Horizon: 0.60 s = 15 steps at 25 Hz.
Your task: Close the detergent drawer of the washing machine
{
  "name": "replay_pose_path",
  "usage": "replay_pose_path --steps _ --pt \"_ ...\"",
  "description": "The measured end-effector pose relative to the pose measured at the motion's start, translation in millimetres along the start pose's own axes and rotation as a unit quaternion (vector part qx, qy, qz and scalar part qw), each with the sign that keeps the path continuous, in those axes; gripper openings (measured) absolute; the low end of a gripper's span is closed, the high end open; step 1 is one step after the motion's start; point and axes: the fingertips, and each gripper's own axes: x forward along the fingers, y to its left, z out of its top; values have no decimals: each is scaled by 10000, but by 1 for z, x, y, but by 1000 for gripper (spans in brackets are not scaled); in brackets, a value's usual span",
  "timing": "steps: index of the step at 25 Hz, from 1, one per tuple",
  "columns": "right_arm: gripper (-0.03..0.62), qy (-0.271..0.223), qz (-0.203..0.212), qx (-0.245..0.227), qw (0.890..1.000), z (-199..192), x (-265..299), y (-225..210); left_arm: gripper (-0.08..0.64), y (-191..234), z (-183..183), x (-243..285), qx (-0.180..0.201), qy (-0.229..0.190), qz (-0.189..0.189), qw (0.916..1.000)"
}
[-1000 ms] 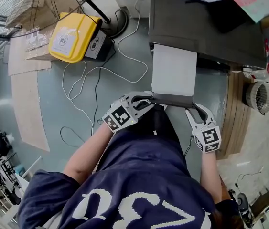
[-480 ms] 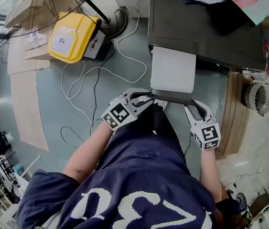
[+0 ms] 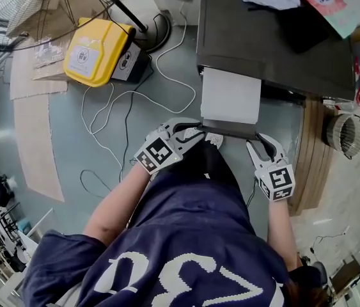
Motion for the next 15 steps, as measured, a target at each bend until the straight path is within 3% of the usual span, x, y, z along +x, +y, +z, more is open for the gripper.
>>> replay_pose_path --steps 15 --pt "153 -46 13 26 10000 14 10 -15 120 19 11 5 -152 -85 223 9996"
